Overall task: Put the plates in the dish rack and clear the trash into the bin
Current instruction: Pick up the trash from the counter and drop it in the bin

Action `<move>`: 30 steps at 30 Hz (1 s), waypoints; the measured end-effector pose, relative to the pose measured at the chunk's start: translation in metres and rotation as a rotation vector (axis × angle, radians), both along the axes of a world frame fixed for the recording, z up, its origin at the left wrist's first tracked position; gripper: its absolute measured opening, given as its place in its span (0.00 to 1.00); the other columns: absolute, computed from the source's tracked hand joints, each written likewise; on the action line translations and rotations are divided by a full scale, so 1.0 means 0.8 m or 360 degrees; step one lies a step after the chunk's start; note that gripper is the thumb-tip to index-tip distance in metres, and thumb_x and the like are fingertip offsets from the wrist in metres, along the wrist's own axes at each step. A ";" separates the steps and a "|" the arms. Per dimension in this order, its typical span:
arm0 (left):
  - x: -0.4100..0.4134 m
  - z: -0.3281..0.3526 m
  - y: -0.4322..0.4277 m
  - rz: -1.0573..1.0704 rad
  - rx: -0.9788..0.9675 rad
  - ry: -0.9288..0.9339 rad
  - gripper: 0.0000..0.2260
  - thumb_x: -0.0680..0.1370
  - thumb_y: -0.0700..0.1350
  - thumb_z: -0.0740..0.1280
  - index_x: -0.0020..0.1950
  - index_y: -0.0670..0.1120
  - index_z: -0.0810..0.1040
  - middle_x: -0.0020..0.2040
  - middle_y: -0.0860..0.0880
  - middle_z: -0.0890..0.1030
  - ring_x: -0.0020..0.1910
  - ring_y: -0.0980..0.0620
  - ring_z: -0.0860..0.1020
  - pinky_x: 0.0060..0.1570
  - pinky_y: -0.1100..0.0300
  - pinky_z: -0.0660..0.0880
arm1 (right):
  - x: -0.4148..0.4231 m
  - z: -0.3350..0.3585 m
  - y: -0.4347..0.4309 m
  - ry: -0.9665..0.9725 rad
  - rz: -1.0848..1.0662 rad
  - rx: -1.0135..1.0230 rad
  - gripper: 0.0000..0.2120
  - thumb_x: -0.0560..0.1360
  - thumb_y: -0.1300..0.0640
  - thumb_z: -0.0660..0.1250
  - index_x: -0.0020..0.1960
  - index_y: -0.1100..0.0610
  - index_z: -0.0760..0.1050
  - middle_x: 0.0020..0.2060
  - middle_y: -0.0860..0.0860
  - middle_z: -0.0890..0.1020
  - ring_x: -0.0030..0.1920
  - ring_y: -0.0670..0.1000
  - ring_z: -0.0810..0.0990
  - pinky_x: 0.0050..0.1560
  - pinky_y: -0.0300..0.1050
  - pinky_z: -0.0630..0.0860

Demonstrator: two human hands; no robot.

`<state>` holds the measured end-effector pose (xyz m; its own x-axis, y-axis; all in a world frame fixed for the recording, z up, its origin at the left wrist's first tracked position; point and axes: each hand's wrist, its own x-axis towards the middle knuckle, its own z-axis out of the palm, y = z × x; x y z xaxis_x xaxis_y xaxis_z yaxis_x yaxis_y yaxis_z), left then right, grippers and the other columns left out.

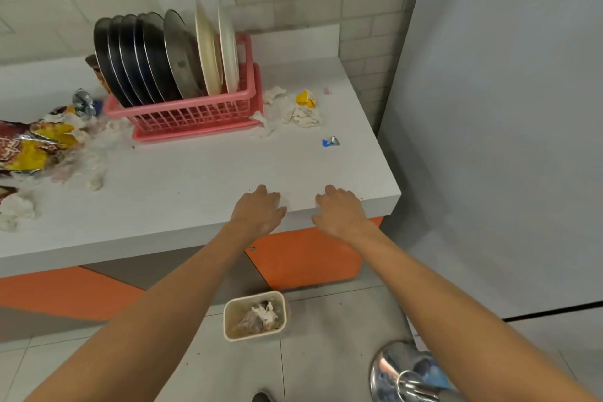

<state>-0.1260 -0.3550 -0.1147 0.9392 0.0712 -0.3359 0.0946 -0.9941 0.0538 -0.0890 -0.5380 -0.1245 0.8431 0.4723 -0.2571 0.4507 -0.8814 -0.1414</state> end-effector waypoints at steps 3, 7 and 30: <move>0.005 0.002 0.005 0.0038 -0.0093 -0.0046 0.17 0.82 0.52 0.55 0.65 0.45 0.71 0.55 0.44 0.73 0.45 0.43 0.72 0.47 0.52 0.71 | 0.001 0.000 0.002 -0.0008 0.0008 -0.0036 0.19 0.78 0.49 0.59 0.63 0.57 0.74 0.59 0.55 0.72 0.54 0.56 0.74 0.53 0.48 0.66; 0.018 0.008 0.003 -0.0054 0.0016 -0.0056 0.15 0.81 0.44 0.55 0.65 0.44 0.71 0.54 0.44 0.72 0.43 0.44 0.70 0.41 0.55 0.66 | 0.012 0.006 0.003 0.0006 -0.0022 0.0051 0.16 0.77 0.50 0.61 0.59 0.58 0.77 0.56 0.54 0.73 0.53 0.56 0.73 0.48 0.46 0.67; 0.186 0.009 0.109 0.0091 -0.0623 -0.0602 0.18 0.76 0.43 0.66 0.66 0.50 0.75 0.66 0.52 0.73 0.56 0.47 0.78 0.50 0.53 0.75 | 0.163 0.024 0.015 -0.0032 -0.0617 0.0650 0.10 0.76 0.56 0.66 0.57 0.56 0.72 0.52 0.52 0.73 0.42 0.55 0.77 0.42 0.47 0.75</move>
